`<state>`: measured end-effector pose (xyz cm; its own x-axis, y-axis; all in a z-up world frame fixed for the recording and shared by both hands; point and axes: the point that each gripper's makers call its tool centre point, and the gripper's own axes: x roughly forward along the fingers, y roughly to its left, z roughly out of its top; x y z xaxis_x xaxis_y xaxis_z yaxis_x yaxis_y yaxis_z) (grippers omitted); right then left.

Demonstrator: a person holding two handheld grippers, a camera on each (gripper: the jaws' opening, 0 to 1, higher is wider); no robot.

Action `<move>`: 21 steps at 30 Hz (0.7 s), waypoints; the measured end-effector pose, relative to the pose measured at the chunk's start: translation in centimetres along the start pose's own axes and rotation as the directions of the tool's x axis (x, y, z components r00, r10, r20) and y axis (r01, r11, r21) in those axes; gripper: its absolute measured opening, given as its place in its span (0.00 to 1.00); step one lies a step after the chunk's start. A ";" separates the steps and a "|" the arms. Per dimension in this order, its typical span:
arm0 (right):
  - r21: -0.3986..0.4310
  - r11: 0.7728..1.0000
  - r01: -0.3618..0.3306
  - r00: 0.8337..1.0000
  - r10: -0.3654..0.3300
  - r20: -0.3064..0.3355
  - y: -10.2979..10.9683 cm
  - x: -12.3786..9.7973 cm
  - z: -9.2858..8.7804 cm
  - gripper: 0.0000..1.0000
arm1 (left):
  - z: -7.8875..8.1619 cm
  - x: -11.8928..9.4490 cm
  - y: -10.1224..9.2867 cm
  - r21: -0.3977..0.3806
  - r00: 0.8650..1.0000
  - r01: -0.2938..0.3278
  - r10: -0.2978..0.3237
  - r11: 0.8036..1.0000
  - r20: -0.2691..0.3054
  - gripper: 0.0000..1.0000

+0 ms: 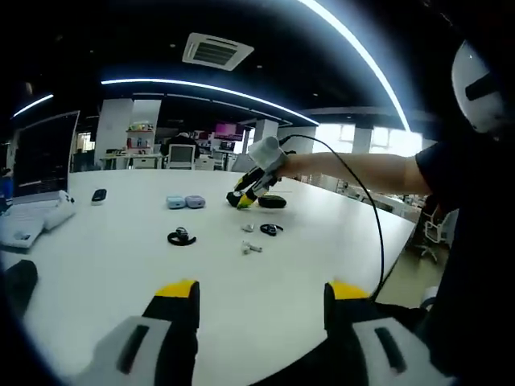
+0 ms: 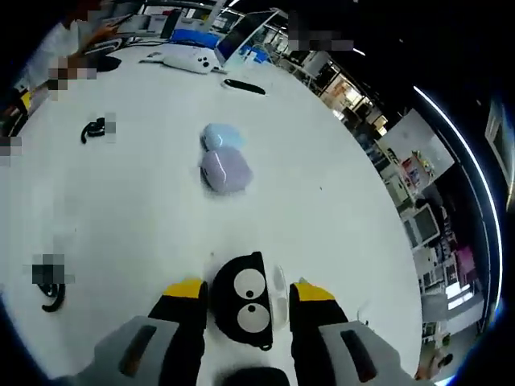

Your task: Pick up the earbuds from the table and place the earbuds into the earbud case

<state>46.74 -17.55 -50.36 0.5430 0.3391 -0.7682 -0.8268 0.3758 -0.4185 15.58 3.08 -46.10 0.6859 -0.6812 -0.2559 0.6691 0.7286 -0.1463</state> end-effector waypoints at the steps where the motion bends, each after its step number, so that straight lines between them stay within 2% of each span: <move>1: 0.002 1.000 -0.005 1.000 0.005 -0.003 -0.1 0.1 0.0 0.39 | 0.1 0.0 -0.1 0.001 1.000 0.003 -0.003 1.000 0.001 0.64; 5: -0.009 0.999 -0.042 0.999 0.042 -0.016 0.8 0.1 -0.1 0.28 | 0.3 0.2 -0.7 0.001 1.000 0.024 -0.024 1.000 0.006 0.64; 9: -0.021 0.999 -0.039 0.999 0.038 -0.030 0.9 0.1 -0.1 0.27 | 0.3 0.3 -1.0 0.006 1.000 0.031 -0.031 0.999 -0.001 0.63; 14: -0.013 1.000 -0.026 1.000 0.025 -0.016 0.9 -0.2 -0.2 0.26 | 0.2 0.2 -1.7 0.013 0.999 0.043 -0.043 0.999 -0.008 0.63; 21: -0.040 0.999 0.011 1.000 -0.010 0.011 0.9 -1.5 0.3 0.26 | 1.1 0.0 -2.7 0.001 0.997 0.070 -0.070 0.998 0.023 0.64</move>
<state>45.25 -17.45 -49.39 0.5530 0.3444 -0.7587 -0.8262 0.3446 -0.4458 14.11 1.07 -44.67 0.6435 -0.7323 -0.2229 0.7159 0.6788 -0.1634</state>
